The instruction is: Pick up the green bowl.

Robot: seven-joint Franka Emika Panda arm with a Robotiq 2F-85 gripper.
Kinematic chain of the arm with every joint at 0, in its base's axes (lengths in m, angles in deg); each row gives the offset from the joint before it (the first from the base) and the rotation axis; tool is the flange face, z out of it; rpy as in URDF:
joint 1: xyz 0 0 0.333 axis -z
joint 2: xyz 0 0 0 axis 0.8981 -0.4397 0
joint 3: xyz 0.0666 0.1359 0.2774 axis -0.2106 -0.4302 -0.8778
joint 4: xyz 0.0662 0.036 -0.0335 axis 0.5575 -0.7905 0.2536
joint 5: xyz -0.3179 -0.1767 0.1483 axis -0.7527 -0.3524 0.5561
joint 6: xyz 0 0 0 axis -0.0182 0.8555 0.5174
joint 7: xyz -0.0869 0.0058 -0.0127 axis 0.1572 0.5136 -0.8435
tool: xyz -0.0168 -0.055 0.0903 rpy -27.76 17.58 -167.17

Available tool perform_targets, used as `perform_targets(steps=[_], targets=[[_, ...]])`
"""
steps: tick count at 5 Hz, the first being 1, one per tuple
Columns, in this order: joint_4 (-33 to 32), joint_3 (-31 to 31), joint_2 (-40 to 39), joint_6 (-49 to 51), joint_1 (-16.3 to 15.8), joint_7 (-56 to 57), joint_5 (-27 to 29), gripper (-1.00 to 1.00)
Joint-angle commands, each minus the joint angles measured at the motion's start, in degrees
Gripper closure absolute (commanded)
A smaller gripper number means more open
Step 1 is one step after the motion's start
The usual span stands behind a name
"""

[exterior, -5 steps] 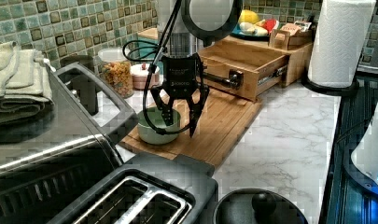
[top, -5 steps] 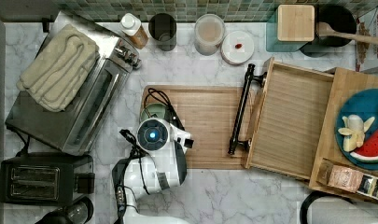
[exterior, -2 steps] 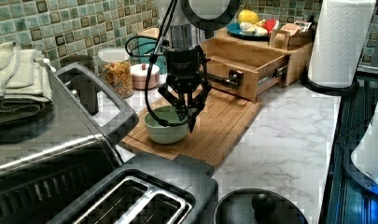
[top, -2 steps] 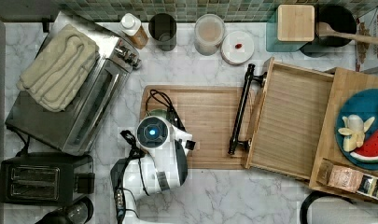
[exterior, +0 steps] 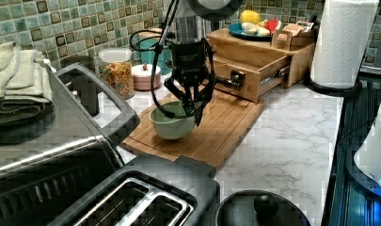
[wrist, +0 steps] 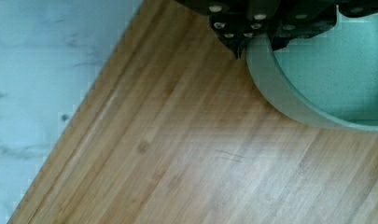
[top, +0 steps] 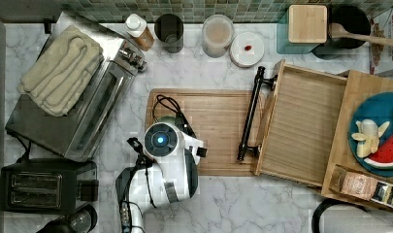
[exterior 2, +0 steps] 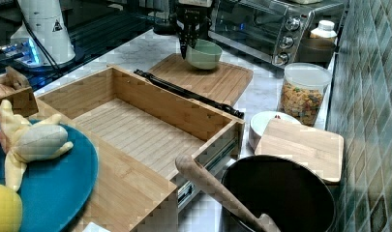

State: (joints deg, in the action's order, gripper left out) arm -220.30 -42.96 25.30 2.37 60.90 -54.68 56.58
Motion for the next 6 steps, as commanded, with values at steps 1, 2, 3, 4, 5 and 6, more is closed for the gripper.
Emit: perform_targets(steps=[1,2,3,4,5,6], targets=[[10.4,5.3,14.7,20.8,4.6,15.8,6.6,1.00],[11.9,6.2,16.8,20.7,5.5,12.4,3.0,1.00],[11.8,7.0,18.8,17.0,4.9,12.1,0.4,1.00],[30.7,6.7,10.8,35.0,5.4,8.7,1.2,1.00],[38.6,5.1,7.6,40.4,6.1,5.4,-0.7,1.00],[40.2,5.2,7.3,40.4,5.5,4.2,-1.2,1.00]])
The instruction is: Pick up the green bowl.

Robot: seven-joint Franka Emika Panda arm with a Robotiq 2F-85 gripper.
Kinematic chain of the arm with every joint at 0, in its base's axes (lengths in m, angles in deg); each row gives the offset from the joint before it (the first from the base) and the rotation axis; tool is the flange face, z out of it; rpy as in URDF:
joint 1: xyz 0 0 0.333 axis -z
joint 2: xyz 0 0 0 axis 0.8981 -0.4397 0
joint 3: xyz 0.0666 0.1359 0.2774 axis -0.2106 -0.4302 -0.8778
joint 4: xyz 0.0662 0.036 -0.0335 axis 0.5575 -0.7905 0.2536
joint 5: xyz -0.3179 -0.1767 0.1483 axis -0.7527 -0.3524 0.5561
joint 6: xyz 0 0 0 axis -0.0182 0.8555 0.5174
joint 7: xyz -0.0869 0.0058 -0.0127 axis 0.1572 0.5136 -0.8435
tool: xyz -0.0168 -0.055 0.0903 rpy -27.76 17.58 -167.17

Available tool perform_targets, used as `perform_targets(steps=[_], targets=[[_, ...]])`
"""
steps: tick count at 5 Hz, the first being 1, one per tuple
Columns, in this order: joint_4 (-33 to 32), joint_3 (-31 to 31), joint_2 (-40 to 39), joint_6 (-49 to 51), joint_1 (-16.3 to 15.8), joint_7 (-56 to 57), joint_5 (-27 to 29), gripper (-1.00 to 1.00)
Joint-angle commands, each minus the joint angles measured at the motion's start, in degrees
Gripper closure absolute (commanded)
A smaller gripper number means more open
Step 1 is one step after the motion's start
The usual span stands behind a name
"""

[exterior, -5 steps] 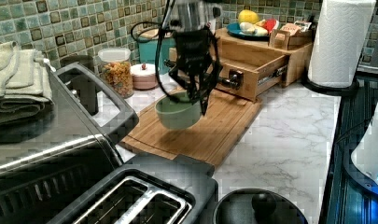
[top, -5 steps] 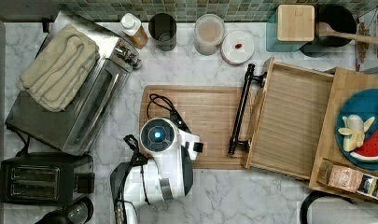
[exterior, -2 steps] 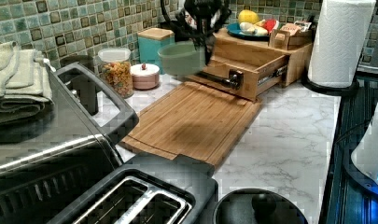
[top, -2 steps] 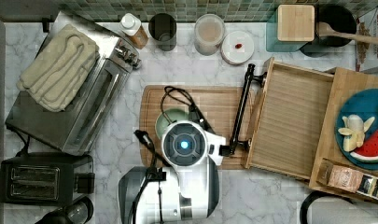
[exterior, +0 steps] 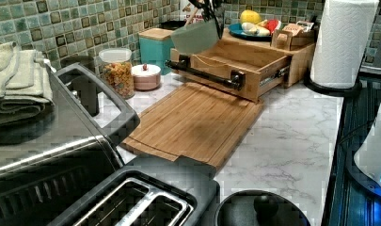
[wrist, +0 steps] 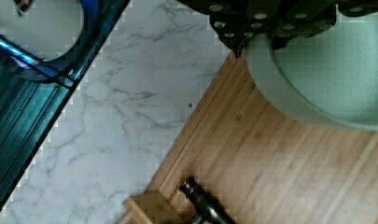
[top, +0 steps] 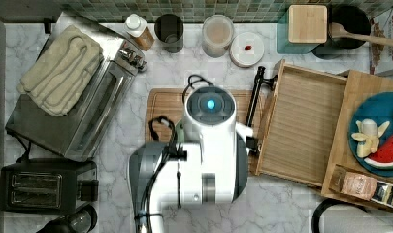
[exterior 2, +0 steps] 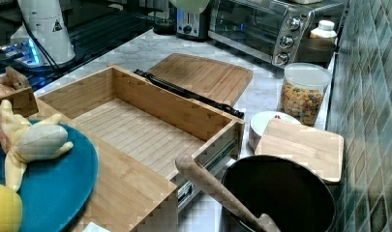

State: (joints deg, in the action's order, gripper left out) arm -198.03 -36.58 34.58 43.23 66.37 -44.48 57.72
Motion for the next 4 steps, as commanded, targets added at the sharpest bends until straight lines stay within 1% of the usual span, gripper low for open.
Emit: perform_targets(steps=[1,4], targets=[[17.9,-0.7,-2.0,-0.4,-0.4,-6.1,-2.4,1.00],[17.9,-0.8,-2.0,-0.4,-0.3,-6.1,-2.4,1.00]])
